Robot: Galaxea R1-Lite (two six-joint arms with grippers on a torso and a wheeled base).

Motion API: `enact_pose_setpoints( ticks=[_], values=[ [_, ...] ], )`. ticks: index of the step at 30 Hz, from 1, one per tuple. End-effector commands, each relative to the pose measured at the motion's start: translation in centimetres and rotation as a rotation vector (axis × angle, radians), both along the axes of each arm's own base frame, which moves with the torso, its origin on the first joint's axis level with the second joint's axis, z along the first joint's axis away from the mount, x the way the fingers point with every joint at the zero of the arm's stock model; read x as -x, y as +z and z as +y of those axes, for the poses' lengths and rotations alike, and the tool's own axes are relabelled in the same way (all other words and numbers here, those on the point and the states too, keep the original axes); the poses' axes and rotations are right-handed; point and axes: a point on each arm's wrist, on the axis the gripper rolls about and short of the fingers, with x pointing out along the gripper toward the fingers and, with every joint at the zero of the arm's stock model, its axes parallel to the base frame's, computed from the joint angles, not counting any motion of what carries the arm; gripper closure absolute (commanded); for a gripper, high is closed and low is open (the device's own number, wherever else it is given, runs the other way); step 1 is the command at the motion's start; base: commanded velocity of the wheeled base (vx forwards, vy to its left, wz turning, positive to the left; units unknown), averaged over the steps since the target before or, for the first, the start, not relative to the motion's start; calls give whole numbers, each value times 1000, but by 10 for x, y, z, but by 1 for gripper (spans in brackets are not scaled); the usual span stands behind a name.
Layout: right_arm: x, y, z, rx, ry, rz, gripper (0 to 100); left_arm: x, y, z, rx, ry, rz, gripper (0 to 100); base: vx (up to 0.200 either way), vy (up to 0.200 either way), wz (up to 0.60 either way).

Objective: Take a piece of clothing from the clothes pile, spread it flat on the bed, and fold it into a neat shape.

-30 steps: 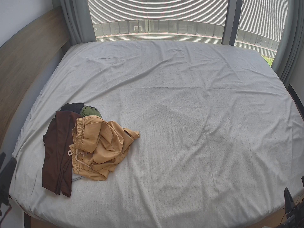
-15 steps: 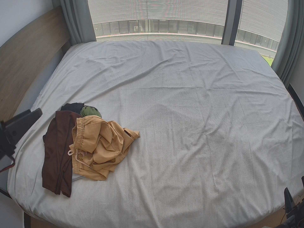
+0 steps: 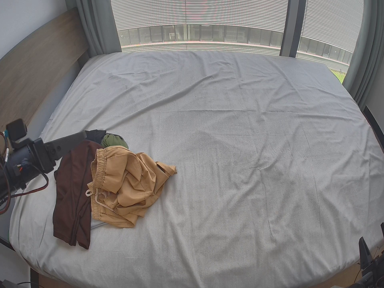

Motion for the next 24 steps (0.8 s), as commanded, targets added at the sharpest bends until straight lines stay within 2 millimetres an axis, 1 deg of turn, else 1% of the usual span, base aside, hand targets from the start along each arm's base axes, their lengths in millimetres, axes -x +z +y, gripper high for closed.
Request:
enact_pose_setpoints(
  ticks=[1, 2, 6, 10, 15, 16, 17, 18, 20, 24],
  values=[
    [0, -5, 0, 1, 0, 1, 0, -26, -26, 8, 0, 36, 123, 0, 0, 0, 0],
    [0, -5, 0, 1, 0, 1, 0, -32, -33, 12, 6, 40, 153, 0, 0, 0, 0],
    [0, -5, 0, 1, 0, 1, 0, -46, -48, 16, 26, 37, 200, 0, 0, 0, 0],
    [0, -5, 0, -1, 0, 1, 0, -58, -57, 18, 53, 47, 203, 0, 0, 0, 0],
    [0, -5, 0, 1, 0, 1, 0, -75, -77, 19, 61, 53, 219, 0, 0, 0, 0],
    [0, -5, 0, 1, 0, 1, 0, -76, -78, 19, 61, 53, 220, 0, 0, 0, 0],
    [0, -5, 0, 1, 0, 1, 0, -83, -84, 19, 61, 53, 225, 0, 0, 0, 0],
    [0, -5, 0, 1, 0, 1, 0, -85, -86, 19, 62, 53, 225, 0, 0, 0, 0],
    [0, -5, 0, -1, 0, 0, 0, -96, -91, 19, 63, 51, 209, 0, 0, 0, 0],
    [0, -5, 0, -1, 0, 0, 0, -104, -90, 19, 92, 54, 191, 0, 0, 0, 0]
  ],
)
